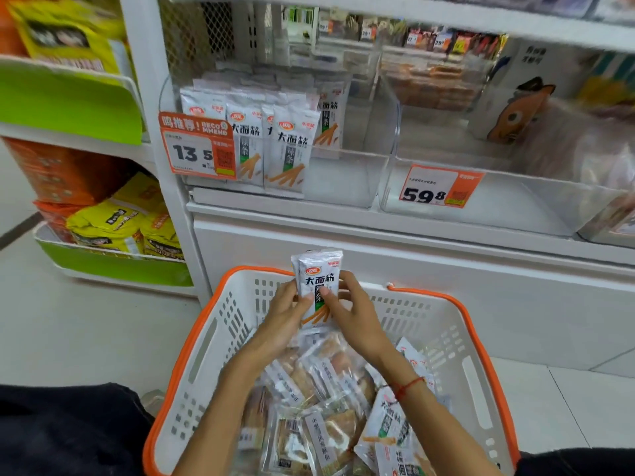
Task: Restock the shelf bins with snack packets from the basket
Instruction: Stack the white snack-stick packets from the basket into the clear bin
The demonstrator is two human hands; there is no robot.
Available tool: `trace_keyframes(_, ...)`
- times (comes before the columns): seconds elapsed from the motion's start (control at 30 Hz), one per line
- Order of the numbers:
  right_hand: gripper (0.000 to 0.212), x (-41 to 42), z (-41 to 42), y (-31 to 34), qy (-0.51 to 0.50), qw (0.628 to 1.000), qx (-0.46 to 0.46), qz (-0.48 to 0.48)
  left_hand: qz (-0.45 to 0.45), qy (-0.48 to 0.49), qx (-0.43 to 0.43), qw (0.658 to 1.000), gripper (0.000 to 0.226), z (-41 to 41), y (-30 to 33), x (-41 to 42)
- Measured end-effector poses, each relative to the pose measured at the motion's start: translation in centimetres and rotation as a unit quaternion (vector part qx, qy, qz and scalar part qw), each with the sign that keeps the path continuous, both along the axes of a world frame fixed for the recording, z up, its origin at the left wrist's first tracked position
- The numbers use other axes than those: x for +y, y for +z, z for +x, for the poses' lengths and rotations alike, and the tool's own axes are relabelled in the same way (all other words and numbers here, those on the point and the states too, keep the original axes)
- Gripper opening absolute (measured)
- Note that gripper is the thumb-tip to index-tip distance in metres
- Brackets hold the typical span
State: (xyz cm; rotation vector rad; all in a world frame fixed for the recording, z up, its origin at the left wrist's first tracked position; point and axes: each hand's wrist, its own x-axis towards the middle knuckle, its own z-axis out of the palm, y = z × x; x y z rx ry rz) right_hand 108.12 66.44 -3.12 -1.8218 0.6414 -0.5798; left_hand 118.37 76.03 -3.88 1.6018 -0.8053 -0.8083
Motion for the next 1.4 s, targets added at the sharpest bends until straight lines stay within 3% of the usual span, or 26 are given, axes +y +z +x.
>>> trace_keyframes(0.17, 0.034, -0.7, 0.1, 5.0, 0.031, 0.994, -0.092, -0.055, -0.123, 0.041, -0.132, 0.983, 0.030, 1.2, 5.3, 0.2)
trace_keyframes(0.3, 0.042, -1.2, 0.7, 8.4, 0.066, 0.978, -0.118, -0.162, -0.199, 0.079, -0.133, 0.968, 0.031, 1.1, 8.5, -0.1)
trace_keyframes(0.4, 0.037, -1.7, 1.6, 11.1, 0.028, 0.955, -0.183, -0.230, -0.230, 0.081, -0.143, 0.959, 0.032, 1.5, 11.4, -0.9)
trace_keyframes(0.47, 0.035, -2.2, 2.2, 12.9, -0.004, 0.939, -0.224, -0.261, -0.238, 0.079, -0.196, 0.948, 0.035, 2.5, 13.3, -1.6)
trace_keyframes(0.63, 0.034, -4.4, 4.6, 16.2, -0.056, 0.907, -0.257, -0.330, -0.221, 0.102, -0.407, 0.880, 0.048, 6.1, 18.6, -4.0)
trace_keyframes(0.73, 0.031, -5.5, 6.9, 17.6, -0.085, 0.910, -0.233, -0.331, -0.181, 0.107, -0.471, 0.857, 0.042, 8.0, 21.2, -5.9)
trace_keyframes(0.9, 0.040, -7.1, 10.4, 19.4, -0.147, 0.918, -0.177, -0.323, -0.123, 0.137, -0.464, 0.866, 0.048, 10.5, 23.4, -8.9)
trace_keyframes(1.07, 0.030, -9.2, 13.0, 20.2, -0.188, 0.948, -0.093, -0.241, -0.043, 0.120, -0.489, 0.863, 0.041, 12.4, 23.7, -12.8)
trace_keyframes(1.27, 0.032, -10.8, 13.3, 21.1, -0.214, 0.948, -0.091, -0.218, -0.046, 0.103, -0.431, 0.896, 0.041, 13.2, 24.2, -15.8)
trace_keyframes(1.4, 0.033, -12.2, 15.0, 20.3, -0.220, 0.961, -0.035, -0.164, 0.039, 0.100, -0.466, 0.878, 0.039, 14.3, 23.8, -17.2)
